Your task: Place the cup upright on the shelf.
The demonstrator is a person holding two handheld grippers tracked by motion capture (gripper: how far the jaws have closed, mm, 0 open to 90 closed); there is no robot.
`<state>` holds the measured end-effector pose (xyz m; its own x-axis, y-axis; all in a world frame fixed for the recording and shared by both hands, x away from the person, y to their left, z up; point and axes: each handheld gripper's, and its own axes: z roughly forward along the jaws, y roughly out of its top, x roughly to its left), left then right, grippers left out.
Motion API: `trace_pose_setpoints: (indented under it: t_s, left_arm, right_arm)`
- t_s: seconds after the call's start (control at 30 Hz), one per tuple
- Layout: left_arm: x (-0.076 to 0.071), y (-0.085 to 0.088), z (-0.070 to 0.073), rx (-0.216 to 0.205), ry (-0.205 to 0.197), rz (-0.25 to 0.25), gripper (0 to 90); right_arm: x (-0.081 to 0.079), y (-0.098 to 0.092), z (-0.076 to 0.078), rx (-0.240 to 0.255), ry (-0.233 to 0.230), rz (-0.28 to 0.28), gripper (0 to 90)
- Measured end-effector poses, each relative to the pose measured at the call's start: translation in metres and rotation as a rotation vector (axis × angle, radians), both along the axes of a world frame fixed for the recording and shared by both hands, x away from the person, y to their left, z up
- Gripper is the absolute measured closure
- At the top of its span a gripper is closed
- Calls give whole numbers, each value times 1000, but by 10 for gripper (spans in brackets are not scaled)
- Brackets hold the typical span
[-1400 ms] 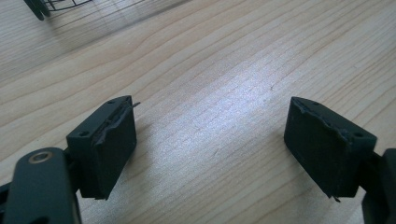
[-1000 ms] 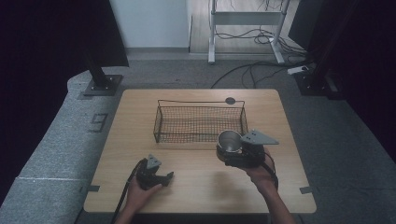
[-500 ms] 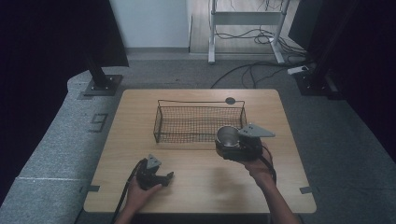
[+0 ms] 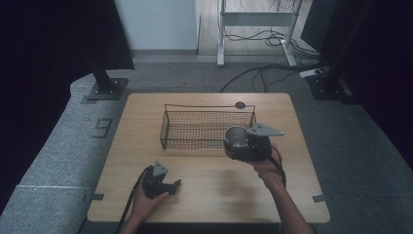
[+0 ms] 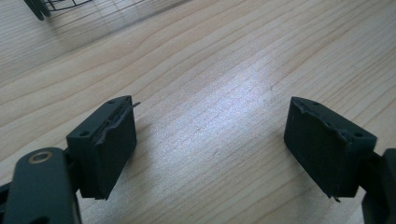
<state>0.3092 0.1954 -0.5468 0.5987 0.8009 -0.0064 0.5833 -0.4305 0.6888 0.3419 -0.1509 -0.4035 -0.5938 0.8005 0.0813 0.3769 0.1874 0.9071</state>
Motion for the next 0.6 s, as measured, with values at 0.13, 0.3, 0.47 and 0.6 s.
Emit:
trace_pose_setpoints:
  t_s: [0.13, 0.3, 0.47, 0.6]
  left_arm:
    - [0, 0, 0, 0, 0, 0, 170]
    - [0, 0, 0, 0, 0, 0, 170]
    - [0, 0, 0, 1, 0, 0, 170]
    - [0, 0, 0, 0, 0, 0, 170]
  right_arm:
    - [7, -1, -1, -2, 3, -2, 141]
    - [12, -3, -1, 3, 4, -17, 141]
    - [17, -5, 2, 8, 3, -30, 140]
    - [19, -5, 4, 9, 3, -33, 141]
